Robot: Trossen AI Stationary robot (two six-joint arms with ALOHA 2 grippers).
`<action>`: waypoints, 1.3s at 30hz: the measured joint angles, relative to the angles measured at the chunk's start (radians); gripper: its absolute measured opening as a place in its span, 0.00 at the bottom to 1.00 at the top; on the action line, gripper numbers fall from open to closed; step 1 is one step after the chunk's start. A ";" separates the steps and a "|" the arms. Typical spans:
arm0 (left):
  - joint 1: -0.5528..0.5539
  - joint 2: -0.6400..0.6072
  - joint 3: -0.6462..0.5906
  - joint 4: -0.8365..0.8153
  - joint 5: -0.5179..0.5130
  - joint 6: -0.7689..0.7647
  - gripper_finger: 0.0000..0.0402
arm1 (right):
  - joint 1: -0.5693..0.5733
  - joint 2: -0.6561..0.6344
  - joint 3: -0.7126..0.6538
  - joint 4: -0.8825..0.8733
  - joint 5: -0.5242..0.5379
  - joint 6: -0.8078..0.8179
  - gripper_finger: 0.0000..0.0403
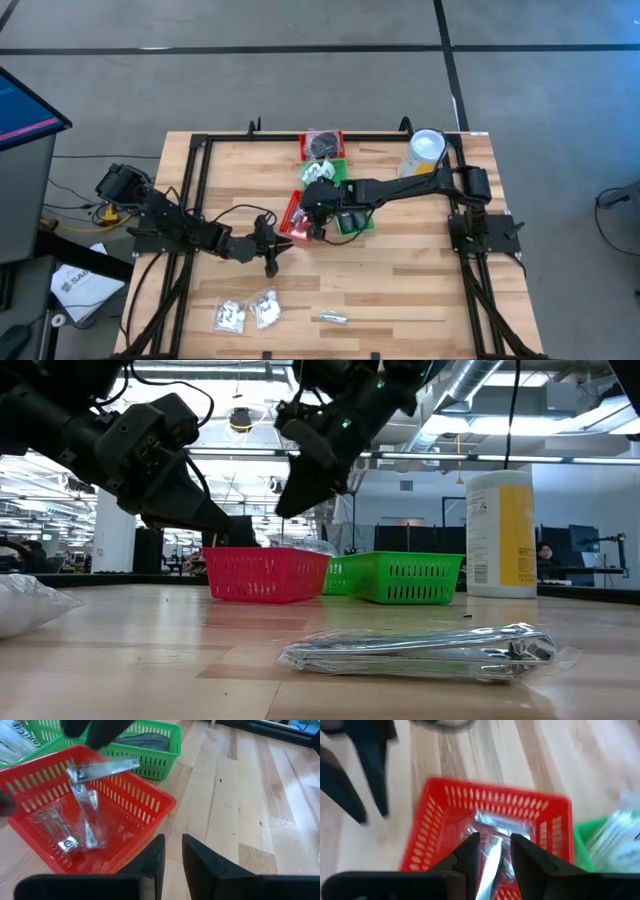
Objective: Pick & Place Travel size toiletries
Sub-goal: Put the silver nail cutter into the bottom red bin
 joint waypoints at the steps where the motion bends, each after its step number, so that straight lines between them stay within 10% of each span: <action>1: 0.000 0.000 0.000 0.000 0.000 0.000 0.14 | -0.004 0.004 -0.001 0.001 0.000 0.000 0.24; 20: 0.000 0.000 0.000 -0.001 -0.002 -0.002 0.14 | 0.004 -0.020 -0.001 -0.013 -0.002 -0.026 0.28; 39: 0.000 0.000 0.000 -0.001 0.004 0.000 0.14 | 0.286 -0.032 -0.003 -0.112 -0.131 0.074 0.28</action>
